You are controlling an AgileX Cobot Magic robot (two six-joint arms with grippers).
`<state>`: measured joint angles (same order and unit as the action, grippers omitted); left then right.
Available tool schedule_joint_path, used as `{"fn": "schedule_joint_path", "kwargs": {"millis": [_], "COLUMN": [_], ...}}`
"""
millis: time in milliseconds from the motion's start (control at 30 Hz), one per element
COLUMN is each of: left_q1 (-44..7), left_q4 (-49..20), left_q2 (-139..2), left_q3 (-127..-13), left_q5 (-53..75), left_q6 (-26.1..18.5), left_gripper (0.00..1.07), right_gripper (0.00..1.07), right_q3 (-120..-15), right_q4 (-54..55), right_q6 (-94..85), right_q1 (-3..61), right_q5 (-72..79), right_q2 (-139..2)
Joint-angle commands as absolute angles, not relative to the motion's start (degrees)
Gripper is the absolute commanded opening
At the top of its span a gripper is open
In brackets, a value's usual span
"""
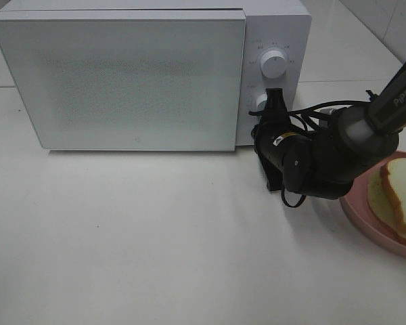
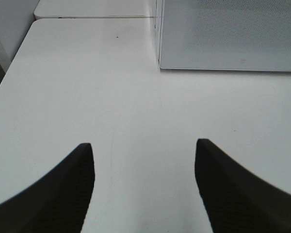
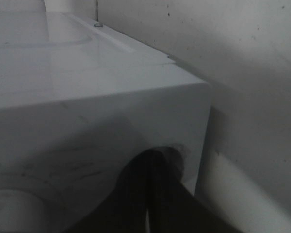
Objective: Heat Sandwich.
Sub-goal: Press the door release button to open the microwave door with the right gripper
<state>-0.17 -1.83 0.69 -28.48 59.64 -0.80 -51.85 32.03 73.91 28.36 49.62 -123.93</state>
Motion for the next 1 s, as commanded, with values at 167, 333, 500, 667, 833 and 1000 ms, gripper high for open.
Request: {"fn": "schedule_joint_path", "kwargs": {"millis": [167,333,500,667,833,1000], "left_q1": [-0.11,-0.11,-0.11,-0.11,-0.11,-0.11], "left_q4": [-2.01,-2.01,-2.01,-2.01,-2.01,-2.01], "left_q2": [1.72,1.72,1.72,1.72,1.72,1.72], "left_q3": [-28.3,-28.3,-28.3,-28.3,-28.3,-28.3], "left_q5": [59.3,59.3,59.3,59.3,59.3,59.3], "left_q6": [-0.57,-0.57,-0.57,-0.57,-0.57,-0.57], "left_gripper": [0.59,0.59,0.59,0.59,0.59,0.59], "right_gripper": [0.0,0.0,0.0,0.0,0.0,0.0], "right_q3": [-57.81,-57.81,-57.81,-57.75,-57.01,-54.2], "right_q4": [30.31,30.42,30.42,30.37,30.65,30.65], "right_q6": [70.93,70.93,70.93,70.87,71.05,71.56], "right_q1": [24.58,24.58,24.58,24.58,24.58,25.1], "right_q5": [65.09,64.4,63.88,61.54,59.87,54.89], "right_q2": [-122.84,-122.84,-122.84,-122.67,-122.61,-120.72]}}
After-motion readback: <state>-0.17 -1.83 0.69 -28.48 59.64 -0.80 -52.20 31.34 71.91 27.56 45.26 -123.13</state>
